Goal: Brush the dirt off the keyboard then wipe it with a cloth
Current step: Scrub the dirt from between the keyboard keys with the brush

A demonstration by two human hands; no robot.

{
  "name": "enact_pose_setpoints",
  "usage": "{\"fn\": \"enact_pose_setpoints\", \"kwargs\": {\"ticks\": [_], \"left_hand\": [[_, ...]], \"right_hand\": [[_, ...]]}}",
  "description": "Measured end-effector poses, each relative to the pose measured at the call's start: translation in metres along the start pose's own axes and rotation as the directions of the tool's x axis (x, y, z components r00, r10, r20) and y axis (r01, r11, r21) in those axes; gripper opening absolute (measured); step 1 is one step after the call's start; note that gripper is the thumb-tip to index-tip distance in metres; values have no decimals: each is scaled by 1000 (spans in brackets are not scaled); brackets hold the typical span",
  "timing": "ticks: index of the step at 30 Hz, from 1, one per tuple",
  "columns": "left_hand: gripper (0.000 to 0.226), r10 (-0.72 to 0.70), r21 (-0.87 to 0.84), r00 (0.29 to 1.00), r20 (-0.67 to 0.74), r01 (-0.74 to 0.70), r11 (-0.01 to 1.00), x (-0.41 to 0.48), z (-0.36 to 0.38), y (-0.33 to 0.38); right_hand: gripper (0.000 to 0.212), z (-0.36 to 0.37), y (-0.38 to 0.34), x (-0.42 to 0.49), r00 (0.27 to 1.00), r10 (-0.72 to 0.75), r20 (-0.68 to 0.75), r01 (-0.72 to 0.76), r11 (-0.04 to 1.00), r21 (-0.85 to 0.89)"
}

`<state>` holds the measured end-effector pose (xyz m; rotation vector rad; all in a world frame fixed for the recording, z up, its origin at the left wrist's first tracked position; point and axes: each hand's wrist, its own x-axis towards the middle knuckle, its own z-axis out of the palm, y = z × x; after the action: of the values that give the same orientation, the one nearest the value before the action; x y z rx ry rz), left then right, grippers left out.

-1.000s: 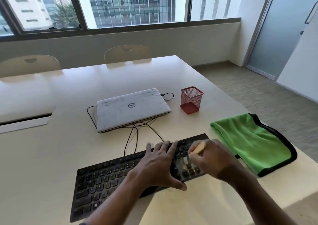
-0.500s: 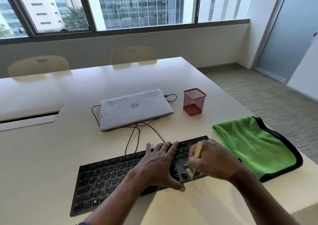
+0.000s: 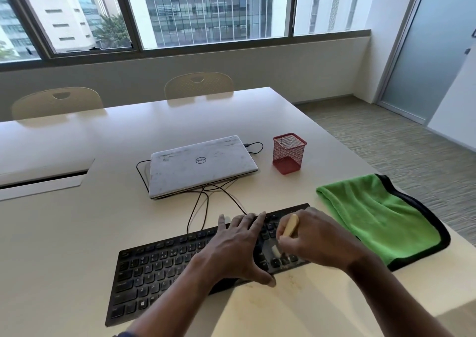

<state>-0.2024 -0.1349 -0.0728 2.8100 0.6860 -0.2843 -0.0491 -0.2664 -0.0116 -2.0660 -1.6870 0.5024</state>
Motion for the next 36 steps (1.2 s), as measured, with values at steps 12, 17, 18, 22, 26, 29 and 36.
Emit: {"fn": "enact_pose_setpoints", "kwargs": {"ticks": [12, 17, 18, 22, 26, 29, 36], "left_hand": [[141, 12, 4, 1000, -3, -12, 1000, -1, 0, -1], [142, 15, 7, 1000, -5, -15, 1000, -1, 1, -2], [142, 15, 9, 1000, -4, -15, 1000, -1, 1, -2], [142, 17, 6, 1000, -5, -17, 1000, 0, 1, -3], [143, 20, 1, 1000, -12, -20, 1000, 0, 0, -3], [144, 20, -5, 1000, -14, -20, 1000, 0, 1, -3], [144, 23, -30, 999, -21, -24, 999, -1, 1, -4]], "right_hand": [[22, 4, -1, -2, 1000, 7, 16, -7, 1000, -30], [14, -1, -1, -6, 999, 45, -19, -44, 999, 23], [15, -2, -2, -8, 998, 56, 13, -56, 998, 9], [20, -2, -2, -9, 998, 61, 1, -61, 998, 25], [18, 0, -3, -8, 997, 67, -40, -64, 995, 72], [24, 1, -4, -8, 997, 71, 35, -72, 997, 10], [12, 5, -16, -6, 997, 4, 73, -12, 994, 105]]}}
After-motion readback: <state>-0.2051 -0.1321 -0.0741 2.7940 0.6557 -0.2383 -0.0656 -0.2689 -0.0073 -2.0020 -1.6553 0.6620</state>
